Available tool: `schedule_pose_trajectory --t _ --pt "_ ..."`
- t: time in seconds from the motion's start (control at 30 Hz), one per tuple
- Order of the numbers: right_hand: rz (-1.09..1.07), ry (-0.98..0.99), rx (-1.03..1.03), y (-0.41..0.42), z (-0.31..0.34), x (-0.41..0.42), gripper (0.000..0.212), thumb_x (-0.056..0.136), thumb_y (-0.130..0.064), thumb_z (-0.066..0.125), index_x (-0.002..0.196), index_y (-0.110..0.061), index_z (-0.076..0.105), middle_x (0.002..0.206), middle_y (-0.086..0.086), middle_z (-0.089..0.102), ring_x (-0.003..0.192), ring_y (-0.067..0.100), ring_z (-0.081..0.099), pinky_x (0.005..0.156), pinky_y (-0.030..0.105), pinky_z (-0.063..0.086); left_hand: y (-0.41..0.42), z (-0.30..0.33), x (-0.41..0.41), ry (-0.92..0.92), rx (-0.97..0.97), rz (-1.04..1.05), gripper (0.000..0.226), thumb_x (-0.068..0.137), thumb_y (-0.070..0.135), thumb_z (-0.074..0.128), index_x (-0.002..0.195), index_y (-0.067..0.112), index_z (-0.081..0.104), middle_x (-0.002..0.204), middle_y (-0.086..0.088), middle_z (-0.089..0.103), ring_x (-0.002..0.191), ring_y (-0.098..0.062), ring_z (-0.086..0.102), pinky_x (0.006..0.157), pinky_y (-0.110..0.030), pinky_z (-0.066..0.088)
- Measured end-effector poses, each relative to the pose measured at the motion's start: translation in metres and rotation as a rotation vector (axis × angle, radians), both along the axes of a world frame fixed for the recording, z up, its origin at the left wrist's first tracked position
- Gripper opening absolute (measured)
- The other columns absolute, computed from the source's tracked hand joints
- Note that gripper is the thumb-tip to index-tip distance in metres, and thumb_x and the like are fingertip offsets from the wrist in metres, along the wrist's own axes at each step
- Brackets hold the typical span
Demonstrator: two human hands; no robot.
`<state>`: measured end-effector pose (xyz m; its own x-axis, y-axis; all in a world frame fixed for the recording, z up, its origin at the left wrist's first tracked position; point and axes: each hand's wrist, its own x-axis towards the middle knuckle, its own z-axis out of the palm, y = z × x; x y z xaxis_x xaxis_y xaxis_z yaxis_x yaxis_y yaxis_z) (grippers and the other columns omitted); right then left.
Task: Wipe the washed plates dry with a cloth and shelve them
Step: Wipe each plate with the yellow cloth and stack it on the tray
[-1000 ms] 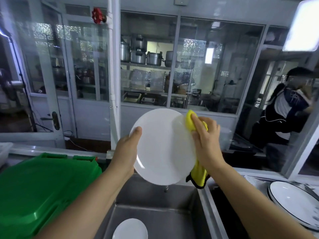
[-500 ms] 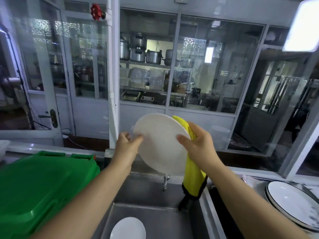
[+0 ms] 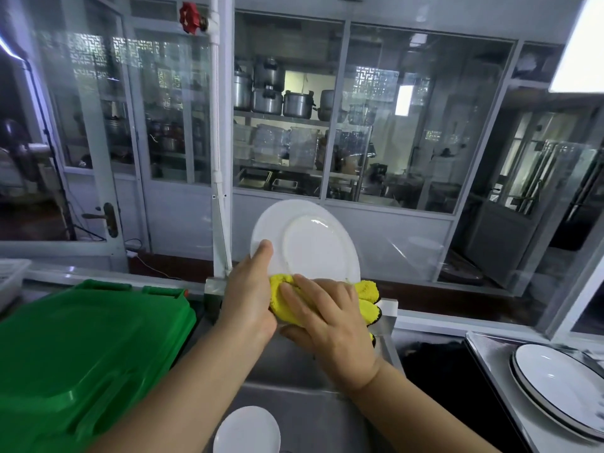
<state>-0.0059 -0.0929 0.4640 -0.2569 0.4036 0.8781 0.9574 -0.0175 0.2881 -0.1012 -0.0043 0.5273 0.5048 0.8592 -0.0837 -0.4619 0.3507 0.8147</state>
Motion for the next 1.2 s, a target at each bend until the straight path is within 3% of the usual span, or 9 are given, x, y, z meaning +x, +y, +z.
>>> schedule_pose_trajectory --t 0.13,0.4,0.47,0.53,0.63,0.83,1.0,1.2 --pt "0.001 0.062 0.016 -0.007 -0.006 0.012 0.037 0.099 -0.036 0.051 0.13 -0.017 0.051 0.131 0.004 0.046 0.108 0.024 0.047 0.085 0.04 0.045 0.007 0.002 -0.007 -0.025 0.128 0.071 0.023 0.091 0.042 0.056 0.1 0.022 0.064 0.094 -0.004 0.072 0.086 -0.025 0.069 0.075 -0.043 0.056" --pt "-0.131 0.346 0.104 -0.013 0.022 0.032 0.035 0.1 -0.032 0.044 0.127 -0.017 0.06 0.119 0.01 0.052 0.098 0.025 0.043 0.084 0.04 0.041 0.005 0.006 -0.018 0.013 0.379 0.134 0.022 0.095 0.036 0.051 0.084 0.021 0.063 0.083 0.006 0.07 0.075 -0.009 0.065 0.064 -0.025 0.05" --pt "-0.178 0.399 0.138 -0.006 0.044 0.027 0.037 0.096 -0.03 0.048 0.126 -0.013 0.062 0.118 0.013 0.054 0.099 0.026 0.042 0.086 0.039 0.038 0.002 0.003 -0.015 0.038 0.401 0.104 0.025 0.095 0.035 0.052 0.081 0.021 0.067 0.079 0.007 0.072 0.077 -0.01 0.067 0.068 -0.028 0.053" --pt "-0.218 0.373 0.122 0.002 0.06 0.017 0.04 0.094 -0.031 0.048 0.128 -0.014 0.062 0.119 0.012 0.056 0.098 0.028 0.043 0.083 0.04 0.039 0.002 -0.001 -0.01 0.062 0.411 0.093 0.025 0.091 0.039 0.057 0.077 0.023 0.071 0.077 0.003 0.073 0.082 -0.021 0.068 0.075 -0.037 0.055" --pt "-0.186 0.259 0.048 0.008 0.06 0.002 0.043 0.092 -0.031 0.049 0.131 -0.015 0.058 0.12 0.008 0.056 0.099 0.03 0.046 0.078 0.041 0.04 0.002 0.002 -0.007 0.064 0.409 0.103 0.02 0.082 0.043 0.068 0.079 0.023 0.07 0.077 -0.001 0.073 0.08 -0.027 0.069 0.073 -0.044 0.055" --pt "-0.083 0.07 -0.036 -0.003 0.018 0.005 0.035 0.097 -0.03 0.051 0.131 -0.025 0.051 0.124 -0.003 0.048 0.103 0.025 0.046 0.083 0.038 0.037 0.009 0.008 -0.014 0.041 0.306 0.058 0.013 0.089 0.035 0.062 0.082 0.025 0.067 0.072 0.003 0.072 0.073 -0.021 0.068 0.061 -0.034 0.053" --pt "-0.147 0.15 -0.041 -0.02 0.01 0.04 0.033 0.101 -0.029 0.041 0.133 -0.025 0.049 0.121 -0.001 0.048 0.098 0.028 0.046 0.08 0.041 0.041 0.013 0.004 -0.019 0.052 0.338 0.054 0.011 0.089 0.032 0.063 0.083 0.024 0.068 0.084 0.0 0.072 0.086 -0.027 0.067 0.071 -0.037 0.054" --pt "-0.212 0.196 0.034 -0.009 0.048 0.04 0.039 0.092 -0.027 0.049 0.128 -0.016 0.061 0.117 0.003 0.045 0.094 0.03 0.044 0.076 0.046 0.044 0.002 0.0 -0.014 0.074 0.373 -0.034 0.011 0.087 0.029 0.066 0.084 0.02 0.072 0.088 -0.005 0.075 0.09 -0.031 0.069 0.088 -0.053 0.052"
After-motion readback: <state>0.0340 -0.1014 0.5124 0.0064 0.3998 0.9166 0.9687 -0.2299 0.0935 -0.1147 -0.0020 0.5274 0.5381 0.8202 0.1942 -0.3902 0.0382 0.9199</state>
